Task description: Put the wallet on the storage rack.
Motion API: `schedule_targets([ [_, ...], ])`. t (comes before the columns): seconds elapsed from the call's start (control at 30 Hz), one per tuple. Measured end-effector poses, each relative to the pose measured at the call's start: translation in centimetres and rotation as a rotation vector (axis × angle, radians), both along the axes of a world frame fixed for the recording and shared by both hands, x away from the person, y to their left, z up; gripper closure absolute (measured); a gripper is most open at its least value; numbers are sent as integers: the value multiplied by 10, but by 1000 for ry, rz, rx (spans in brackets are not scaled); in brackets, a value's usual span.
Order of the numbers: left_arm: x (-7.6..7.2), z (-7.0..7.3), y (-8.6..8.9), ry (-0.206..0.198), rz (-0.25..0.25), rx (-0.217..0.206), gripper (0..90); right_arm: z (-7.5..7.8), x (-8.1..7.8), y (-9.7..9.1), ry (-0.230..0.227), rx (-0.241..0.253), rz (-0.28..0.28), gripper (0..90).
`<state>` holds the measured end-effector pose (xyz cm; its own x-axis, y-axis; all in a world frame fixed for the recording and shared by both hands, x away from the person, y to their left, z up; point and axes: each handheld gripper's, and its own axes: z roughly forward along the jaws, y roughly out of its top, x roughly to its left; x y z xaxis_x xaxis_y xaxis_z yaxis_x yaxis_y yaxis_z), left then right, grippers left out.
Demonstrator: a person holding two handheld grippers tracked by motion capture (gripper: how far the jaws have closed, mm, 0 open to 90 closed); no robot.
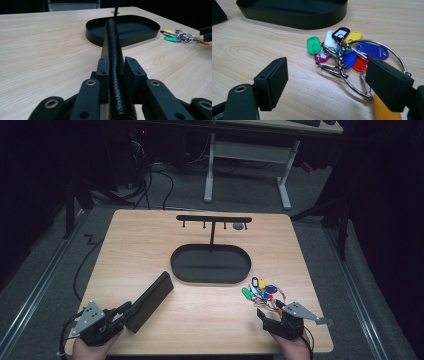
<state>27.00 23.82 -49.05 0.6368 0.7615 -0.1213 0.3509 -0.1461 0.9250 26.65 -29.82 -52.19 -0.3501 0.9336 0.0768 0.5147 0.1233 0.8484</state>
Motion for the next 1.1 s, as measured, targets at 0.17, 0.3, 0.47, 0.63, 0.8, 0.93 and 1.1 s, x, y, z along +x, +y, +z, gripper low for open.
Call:
schedule_targets([
  [0.17, 0, -2, -4, 15, -15, 34, 695, 0, 0, 0, 1, -1, 1, 186],
  [0.3, 0, -2, -8, 16, -24, 55, 654, 0, 0, 0, 3, 0, 2, 186],
  [0.47, 0, -3, -9, 21, -31, 63, 631, 0, 0, -1, 2, -2, 3, 186],
  [0.63, -1, -2, -12, 16, -28, 100, 600, 0, 1, 0, 2, -4, 6, 186],
  [0.8, -2, -3, -17, 7, -32, 165, 571, -1, 1, 0, 3, -4, 6, 186],
  [0.93, -2, -6, -22, 3, -35, 217, 566, -1, 1, 0, 3, -4, 7, 186],
  [1.1, -1, -5, -24, 10, -49, 255, 574, -1, 1, 0, 9, -7, 8, 186],
])
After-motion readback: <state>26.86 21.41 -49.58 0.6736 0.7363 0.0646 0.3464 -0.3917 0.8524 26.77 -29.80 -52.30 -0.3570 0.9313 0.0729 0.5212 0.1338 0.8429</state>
